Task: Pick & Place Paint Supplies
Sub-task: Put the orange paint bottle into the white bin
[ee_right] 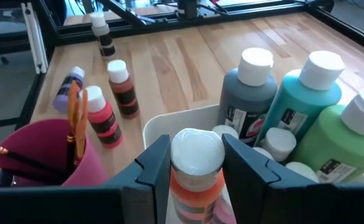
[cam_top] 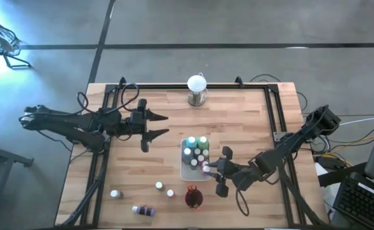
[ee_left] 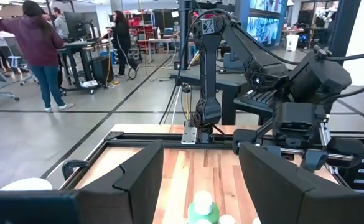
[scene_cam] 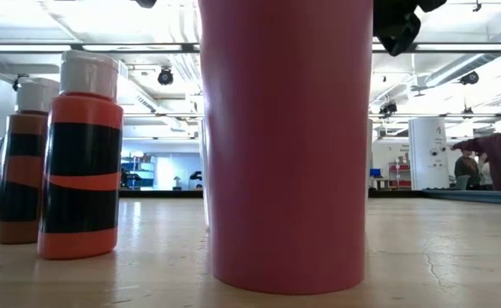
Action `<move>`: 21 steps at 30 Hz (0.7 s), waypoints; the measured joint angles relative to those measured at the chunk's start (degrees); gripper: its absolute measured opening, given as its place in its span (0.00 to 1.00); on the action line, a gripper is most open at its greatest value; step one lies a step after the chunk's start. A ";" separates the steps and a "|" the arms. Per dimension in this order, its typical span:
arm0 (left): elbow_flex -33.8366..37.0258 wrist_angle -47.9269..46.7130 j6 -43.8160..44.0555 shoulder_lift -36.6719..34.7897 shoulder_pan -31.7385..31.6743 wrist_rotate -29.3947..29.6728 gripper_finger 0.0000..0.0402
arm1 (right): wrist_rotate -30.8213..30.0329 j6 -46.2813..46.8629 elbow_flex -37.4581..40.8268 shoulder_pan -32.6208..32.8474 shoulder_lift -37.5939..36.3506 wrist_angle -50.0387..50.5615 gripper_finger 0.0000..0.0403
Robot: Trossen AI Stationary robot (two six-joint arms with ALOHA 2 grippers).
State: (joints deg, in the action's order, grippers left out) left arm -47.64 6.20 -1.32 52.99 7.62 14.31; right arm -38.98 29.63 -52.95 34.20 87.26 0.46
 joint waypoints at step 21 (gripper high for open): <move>0.00 0.00 -0.37 0.00 -0.02 0.67 0.54 | 0.42 2.33 7.62 0.01 0.03 -10.12 0.27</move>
State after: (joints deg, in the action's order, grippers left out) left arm -47.64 6.20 -1.69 52.99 7.60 14.98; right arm -38.57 31.96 -45.34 34.22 87.29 -9.66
